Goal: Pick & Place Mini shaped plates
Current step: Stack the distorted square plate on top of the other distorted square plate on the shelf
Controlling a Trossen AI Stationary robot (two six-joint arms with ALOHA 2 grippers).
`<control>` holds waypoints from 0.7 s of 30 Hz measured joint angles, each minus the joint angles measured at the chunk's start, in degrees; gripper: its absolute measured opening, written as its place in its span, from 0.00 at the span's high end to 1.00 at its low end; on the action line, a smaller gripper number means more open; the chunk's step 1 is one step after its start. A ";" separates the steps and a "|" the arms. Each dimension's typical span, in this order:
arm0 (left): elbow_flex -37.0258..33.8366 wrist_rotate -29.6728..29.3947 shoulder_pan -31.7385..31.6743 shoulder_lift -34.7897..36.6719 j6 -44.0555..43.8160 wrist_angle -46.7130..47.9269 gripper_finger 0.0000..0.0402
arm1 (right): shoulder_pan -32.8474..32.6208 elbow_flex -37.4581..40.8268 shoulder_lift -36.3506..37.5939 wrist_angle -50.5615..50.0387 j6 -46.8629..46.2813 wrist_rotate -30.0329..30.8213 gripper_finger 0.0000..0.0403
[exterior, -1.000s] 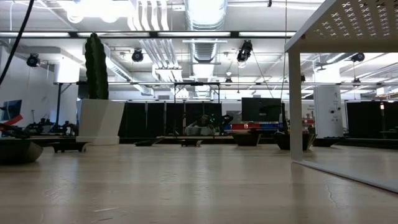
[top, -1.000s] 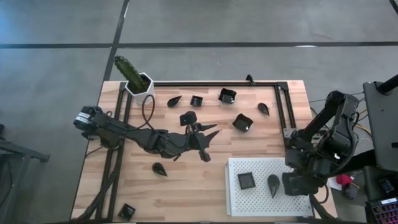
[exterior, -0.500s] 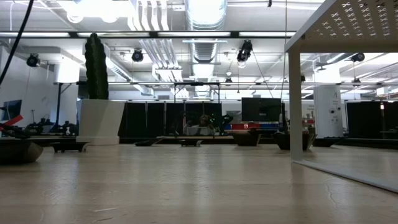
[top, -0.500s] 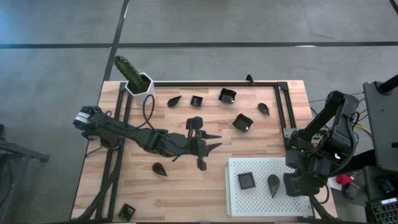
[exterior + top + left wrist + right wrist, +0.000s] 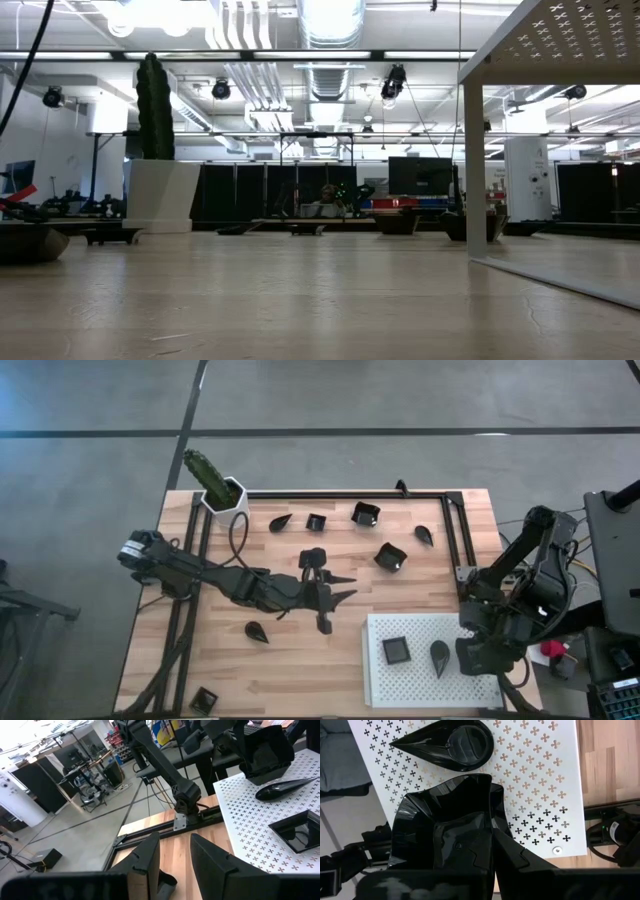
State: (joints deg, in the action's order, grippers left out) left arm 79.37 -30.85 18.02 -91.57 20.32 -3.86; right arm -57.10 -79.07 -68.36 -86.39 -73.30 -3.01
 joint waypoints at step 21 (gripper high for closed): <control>-0.02 -0.04 0.00 0.00 0.43 0.07 0.74 | 0.00 0.00 0.11 -0.17 3.63 -0.50 0.77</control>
State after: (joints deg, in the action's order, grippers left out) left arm 79.35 -30.89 18.02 -91.57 20.75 -3.79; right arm -57.10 -79.07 -68.25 -86.56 -69.67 -3.51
